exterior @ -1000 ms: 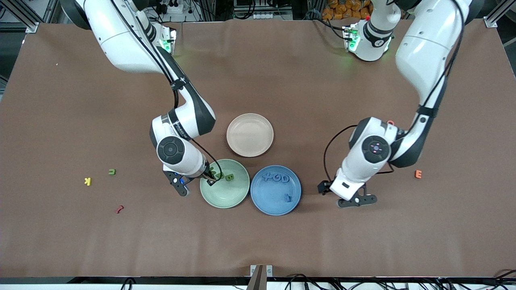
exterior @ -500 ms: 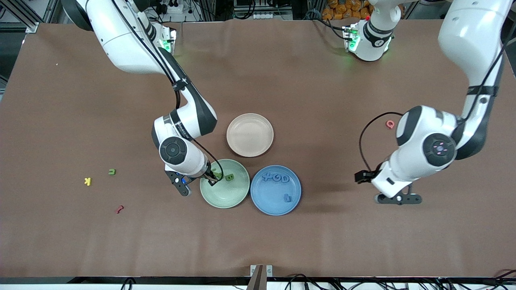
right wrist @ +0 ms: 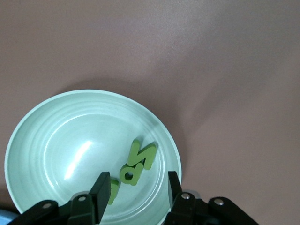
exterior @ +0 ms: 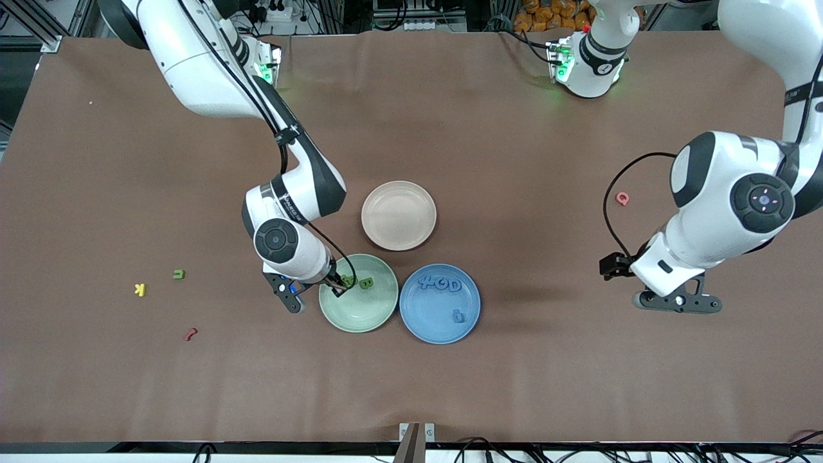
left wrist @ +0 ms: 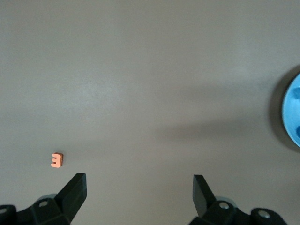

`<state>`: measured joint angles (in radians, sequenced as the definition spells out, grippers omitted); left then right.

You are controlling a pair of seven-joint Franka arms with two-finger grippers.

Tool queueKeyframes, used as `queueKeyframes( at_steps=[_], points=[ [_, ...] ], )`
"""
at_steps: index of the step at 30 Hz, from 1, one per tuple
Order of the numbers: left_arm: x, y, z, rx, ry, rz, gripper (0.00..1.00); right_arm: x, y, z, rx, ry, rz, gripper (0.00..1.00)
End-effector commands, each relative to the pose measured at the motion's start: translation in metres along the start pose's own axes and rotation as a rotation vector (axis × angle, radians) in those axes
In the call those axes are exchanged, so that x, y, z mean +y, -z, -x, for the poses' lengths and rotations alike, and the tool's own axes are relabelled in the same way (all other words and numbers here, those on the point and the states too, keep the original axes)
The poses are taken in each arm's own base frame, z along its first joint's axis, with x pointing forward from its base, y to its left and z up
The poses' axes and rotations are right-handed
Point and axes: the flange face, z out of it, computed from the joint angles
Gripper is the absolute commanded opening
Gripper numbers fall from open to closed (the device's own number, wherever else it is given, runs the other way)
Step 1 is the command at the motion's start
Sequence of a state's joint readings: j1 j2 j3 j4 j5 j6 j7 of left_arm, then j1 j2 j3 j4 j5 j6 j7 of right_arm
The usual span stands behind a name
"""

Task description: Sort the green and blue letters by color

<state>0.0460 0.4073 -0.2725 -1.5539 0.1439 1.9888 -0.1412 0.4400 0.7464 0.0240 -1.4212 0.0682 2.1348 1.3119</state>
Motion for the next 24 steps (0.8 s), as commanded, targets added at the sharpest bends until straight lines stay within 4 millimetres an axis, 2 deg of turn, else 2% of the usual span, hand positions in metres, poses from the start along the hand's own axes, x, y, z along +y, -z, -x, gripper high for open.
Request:
queueKeyframes(
  at_steps=[1,4,7,10,13,15,20,22,24],
  points=[
    [-0.015,0.026,0.022,0.005,-0.018,0.028,1.00,-0.005,0.001,-0.002,-0.013,-0.018,-0.001,0.58],
    [-0.014,0.031,0.036,0.009,-0.032,0.017,1.00,-0.005,0.001,-0.003,-0.013,-0.019,-0.001,0.58],
    [0.004,0.032,0.050,0.030,-0.066,0.006,1.00,-0.005,0.002,-0.005,-0.014,-0.022,-0.002,0.57],
    [0.019,0.034,0.078,0.075,-0.073,0.004,1.00,-0.004,0.005,-0.007,-0.013,-0.023,-0.006,0.58],
    [0.018,0.030,0.103,0.061,-0.076,-0.004,1.00,-0.004,0.010,-0.008,-0.010,-0.016,-0.010,0.58],
    [0.016,0.026,0.112,0.047,-0.072,-0.006,1.00,-0.003,0.010,-0.009,-0.012,-0.015,0.002,0.58],
    [0.006,0.030,0.119,0.034,-0.013,-0.003,1.00,0.000,0.013,-0.012,-0.015,0.025,0.016,0.58],
    [0.009,0.040,0.120,0.026,0.012,0.001,1.00,0.003,0.016,-0.016,-0.020,0.045,0.028,0.58],
    [0.006,0.062,0.118,0.039,0.054,0.009,1.00,0.006,0.020,-0.018,-0.027,0.075,0.046,0.59]
  ],
)
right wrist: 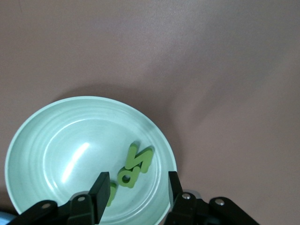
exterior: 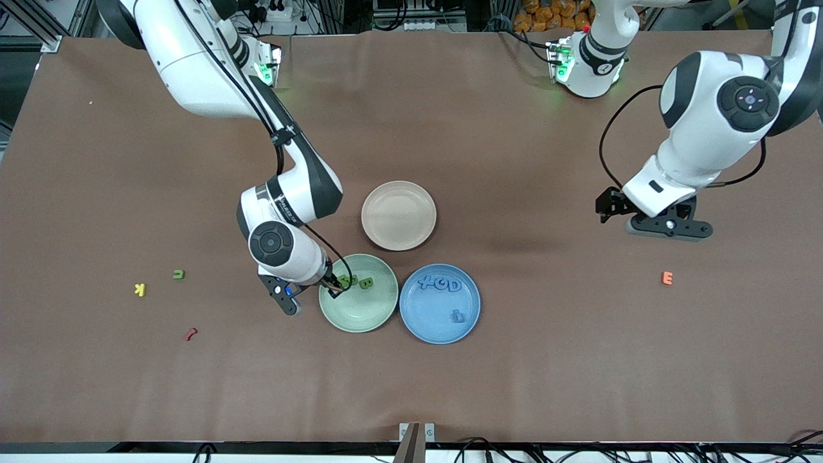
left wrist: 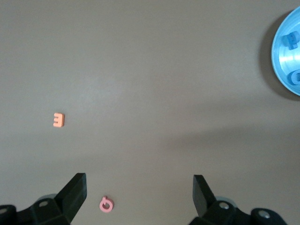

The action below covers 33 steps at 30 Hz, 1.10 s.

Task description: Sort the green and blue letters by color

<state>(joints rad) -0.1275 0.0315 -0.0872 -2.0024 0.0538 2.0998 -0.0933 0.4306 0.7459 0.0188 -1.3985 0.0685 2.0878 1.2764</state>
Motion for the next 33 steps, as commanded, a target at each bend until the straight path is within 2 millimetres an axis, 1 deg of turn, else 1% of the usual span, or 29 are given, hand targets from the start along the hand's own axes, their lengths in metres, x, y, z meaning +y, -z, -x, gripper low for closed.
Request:
queueKeyframes(
  at_steps=[1,3,4,5,10,12,15,17,19,20,21,23,24,28,32,33],
  points=[
    [-0.008,0.043,0.005,0.016,0.106,0.040,1.00,0.007,0.014,-0.010,-0.024,0.062,0.031,0.59],
    [-0.014,0.065,0.000,0.011,0.147,0.080,1.00,0.010,0.017,-0.011,-0.029,0.080,0.047,0.59],
    [-0.016,0.074,-0.003,0.010,0.160,0.089,1.00,0.011,0.017,-0.013,-0.032,0.087,0.055,0.59],
    [-0.019,0.081,-0.004,0.010,0.170,0.087,1.00,0.012,0.021,-0.014,-0.033,0.093,0.055,0.59],
    [-0.018,0.101,-0.008,0.039,0.251,0.072,1.00,0.020,0.029,-0.025,-0.037,0.127,0.063,0.59],
    [-0.013,0.104,-0.009,0.041,0.253,0.071,1.00,0.022,0.030,-0.027,-0.042,0.146,0.072,0.59],
    [0.005,0.107,-0.004,0.018,0.225,0.070,1.00,0.028,0.036,-0.035,-0.049,0.171,0.079,0.59],
    [0.013,0.114,-0.002,0.004,0.217,0.069,1.00,0.032,0.038,-0.042,-0.052,0.184,0.082,0.59],
    [0.016,0.128,-0.003,0.005,0.222,0.070,1.00,0.035,0.043,-0.045,-0.055,0.203,0.084,0.59],
    [0.013,0.134,-0.004,0.000,0.226,0.071,1.00,0.037,0.043,-0.048,-0.057,0.210,0.085,0.59],
    [0.007,0.139,-0.006,-0.010,0.231,0.074,1.00,0.039,0.047,-0.051,-0.056,0.214,0.082,0.59],
    [-0.014,0.150,-0.008,-0.014,0.257,0.082,1.00,0.045,0.049,-0.057,-0.059,0.230,0.083,0.59],
    [-0.020,0.152,-0.010,-0.016,0.256,0.086,1.00,0.047,0.049,-0.059,-0.062,0.237,0.083,0.59],
    [-0.044,0.169,-0.009,-0.010,0.202,0.073,1.00,0.054,0.053,-0.066,-0.064,0.265,0.082,0.59],
    [-0.057,0.185,-0.007,-0.018,0.180,0.067,1.00,0.060,0.056,-0.073,-0.066,0.285,0.081,0.59],
    [-0.059,0.185,-0.007,-0.020,0.177,0.066,1.00,0.062,0.058,-0.075,-0.066,0.292,0.079,0.59]
  ],
)
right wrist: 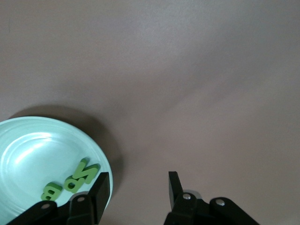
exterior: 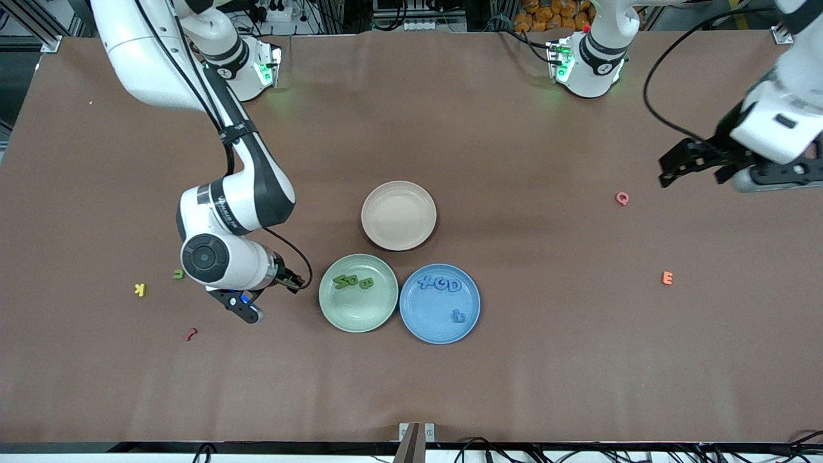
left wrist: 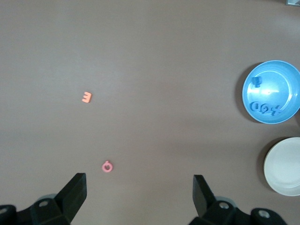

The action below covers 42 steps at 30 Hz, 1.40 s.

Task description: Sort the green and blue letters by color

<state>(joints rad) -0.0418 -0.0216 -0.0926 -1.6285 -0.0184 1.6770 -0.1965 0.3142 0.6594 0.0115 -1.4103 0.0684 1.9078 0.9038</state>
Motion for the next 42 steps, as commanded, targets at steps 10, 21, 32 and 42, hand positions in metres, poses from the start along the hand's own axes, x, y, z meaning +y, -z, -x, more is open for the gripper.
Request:
queueKeyframes(
  at_steps=[10,21,32,42],
  points=[
    [-0.017,0.018,-0.005,-0.043,-0.021,0.017,1.00,0.040,0.015,-0.015,-0.019,0.103,-0.003,0.59],
    [-0.025,0.026,-0.008,-0.024,-0.085,0.006,1.00,0.066,0.023,-0.038,-0.034,0.160,-0.003,0.59],
    [-0.035,0.028,-0.008,-0.020,-0.096,0.002,1.00,0.097,0.024,-0.059,-0.046,0.242,-0.006,0.59],
    [-0.033,0.027,-0.009,-0.021,-0.102,-0.005,1.00,0.115,0.022,-0.065,-0.006,0.315,0.067,0.59]
  ],
)
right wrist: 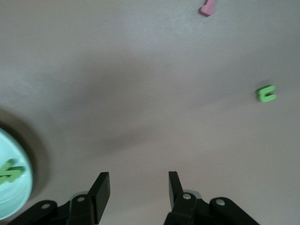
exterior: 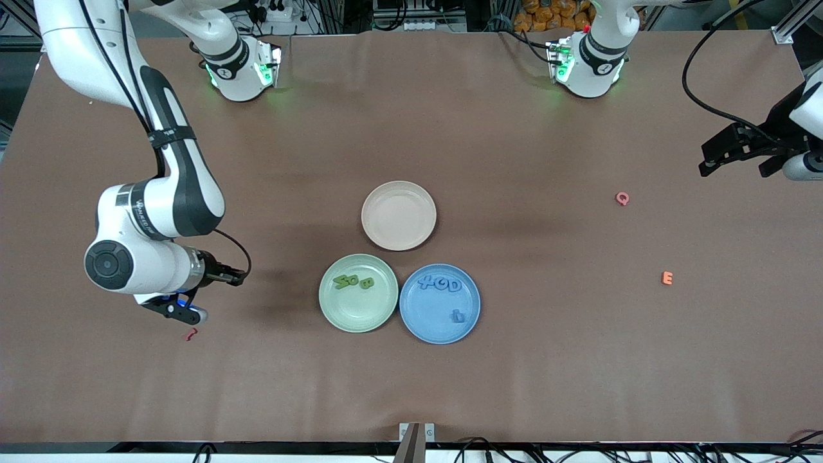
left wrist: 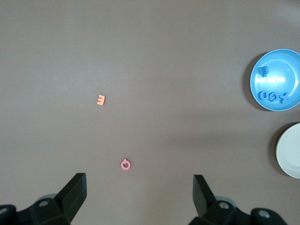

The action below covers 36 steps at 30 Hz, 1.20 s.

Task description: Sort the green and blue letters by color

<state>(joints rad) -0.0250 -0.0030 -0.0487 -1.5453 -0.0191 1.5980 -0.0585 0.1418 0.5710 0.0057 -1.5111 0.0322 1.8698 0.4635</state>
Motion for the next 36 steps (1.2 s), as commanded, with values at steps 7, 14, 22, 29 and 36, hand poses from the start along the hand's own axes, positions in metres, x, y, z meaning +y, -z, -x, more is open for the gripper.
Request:
queueKeyframes(
  at_steps=[7,14,22,29,36],
  points=[
    [-0.001,-0.003,-0.005,-0.020,-0.023,0.004,1.00,0.028,0.005,0.004,0.012,0.096,0.037,0.59],
    [-0.004,-0.009,-0.008,-0.031,-0.020,0.004,1.00,0.049,0.001,-0.002,0.010,0.146,0.030,0.59],
    [-0.005,-0.015,-0.011,-0.042,-0.012,0.002,1.00,0.076,-0.013,-0.005,0.043,0.211,0.022,0.59],
    [-0.004,-0.014,-0.011,-0.041,-0.007,0.010,1.00,0.099,-0.020,-0.013,0.067,0.259,0.031,0.59],
    [0.001,-0.014,-0.011,-0.040,-0.012,0.016,1.00,0.127,-0.031,-0.023,0.072,0.311,0.023,0.59]
  ],
)
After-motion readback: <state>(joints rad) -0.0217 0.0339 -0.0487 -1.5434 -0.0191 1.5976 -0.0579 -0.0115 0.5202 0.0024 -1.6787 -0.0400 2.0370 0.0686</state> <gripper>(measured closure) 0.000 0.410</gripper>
